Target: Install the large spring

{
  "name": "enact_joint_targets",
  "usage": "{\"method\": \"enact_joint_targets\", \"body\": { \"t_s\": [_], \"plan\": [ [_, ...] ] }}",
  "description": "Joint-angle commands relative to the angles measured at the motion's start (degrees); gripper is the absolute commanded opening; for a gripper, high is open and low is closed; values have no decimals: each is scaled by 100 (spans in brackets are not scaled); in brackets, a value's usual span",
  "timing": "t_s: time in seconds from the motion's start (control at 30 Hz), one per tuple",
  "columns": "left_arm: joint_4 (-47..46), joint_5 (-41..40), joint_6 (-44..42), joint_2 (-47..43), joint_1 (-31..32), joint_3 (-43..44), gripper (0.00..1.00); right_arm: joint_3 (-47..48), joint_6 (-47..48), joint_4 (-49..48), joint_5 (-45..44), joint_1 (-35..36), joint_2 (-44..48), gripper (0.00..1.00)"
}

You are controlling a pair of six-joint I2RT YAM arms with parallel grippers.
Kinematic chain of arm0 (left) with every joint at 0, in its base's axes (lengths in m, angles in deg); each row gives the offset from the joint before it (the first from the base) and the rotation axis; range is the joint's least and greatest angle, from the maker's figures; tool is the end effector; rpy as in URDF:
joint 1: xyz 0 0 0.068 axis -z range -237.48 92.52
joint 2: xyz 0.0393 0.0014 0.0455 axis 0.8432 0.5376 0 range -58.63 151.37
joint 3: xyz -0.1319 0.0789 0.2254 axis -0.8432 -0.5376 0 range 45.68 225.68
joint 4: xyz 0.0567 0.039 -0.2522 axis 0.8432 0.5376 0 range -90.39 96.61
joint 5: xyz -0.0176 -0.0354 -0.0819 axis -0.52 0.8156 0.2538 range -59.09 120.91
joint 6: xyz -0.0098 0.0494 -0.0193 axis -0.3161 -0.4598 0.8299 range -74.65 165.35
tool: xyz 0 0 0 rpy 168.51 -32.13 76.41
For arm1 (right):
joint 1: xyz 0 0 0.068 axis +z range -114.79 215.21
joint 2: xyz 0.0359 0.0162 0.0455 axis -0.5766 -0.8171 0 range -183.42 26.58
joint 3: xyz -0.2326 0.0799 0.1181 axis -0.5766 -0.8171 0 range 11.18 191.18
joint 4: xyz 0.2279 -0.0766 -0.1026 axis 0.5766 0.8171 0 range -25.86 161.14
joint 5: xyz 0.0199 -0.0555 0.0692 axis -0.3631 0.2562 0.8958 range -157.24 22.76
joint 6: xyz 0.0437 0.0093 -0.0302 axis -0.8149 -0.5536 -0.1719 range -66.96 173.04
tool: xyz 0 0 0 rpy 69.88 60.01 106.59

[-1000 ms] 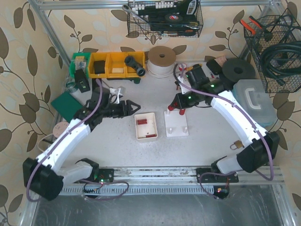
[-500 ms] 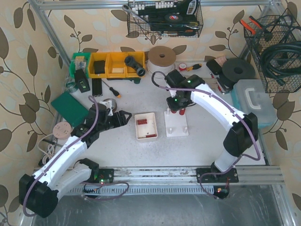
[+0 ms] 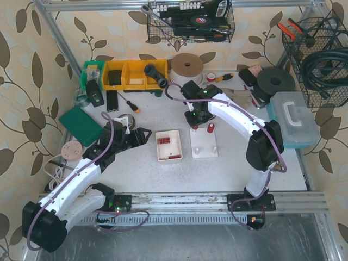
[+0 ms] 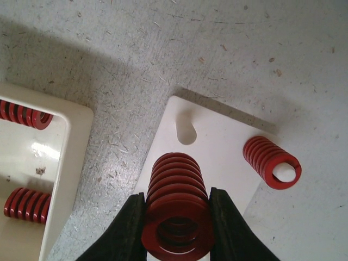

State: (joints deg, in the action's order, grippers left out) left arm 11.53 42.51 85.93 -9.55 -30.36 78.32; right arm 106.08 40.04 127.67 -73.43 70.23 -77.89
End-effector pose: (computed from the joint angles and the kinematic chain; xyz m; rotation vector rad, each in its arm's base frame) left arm 0.1701 -0.0952 0.2495 -0.1248 2.1874 -0.9112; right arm 0.3046 0.2088 0.2829 -0.5180 2.7808 0.0314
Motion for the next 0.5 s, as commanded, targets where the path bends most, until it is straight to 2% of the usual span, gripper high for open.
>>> {"method": "enact_joint_targets", "body": {
  "t_s": [0.0, 0.47],
  "plan": [
    [-268, -96, 46, 69, 57, 4, 71, 228, 30, -86, -87, 16, -201, 0],
    [-314, -128, 74, 142, 57, -26, 71, 49, 99, -470, 12, 5, -341, 0]
  ]
}}
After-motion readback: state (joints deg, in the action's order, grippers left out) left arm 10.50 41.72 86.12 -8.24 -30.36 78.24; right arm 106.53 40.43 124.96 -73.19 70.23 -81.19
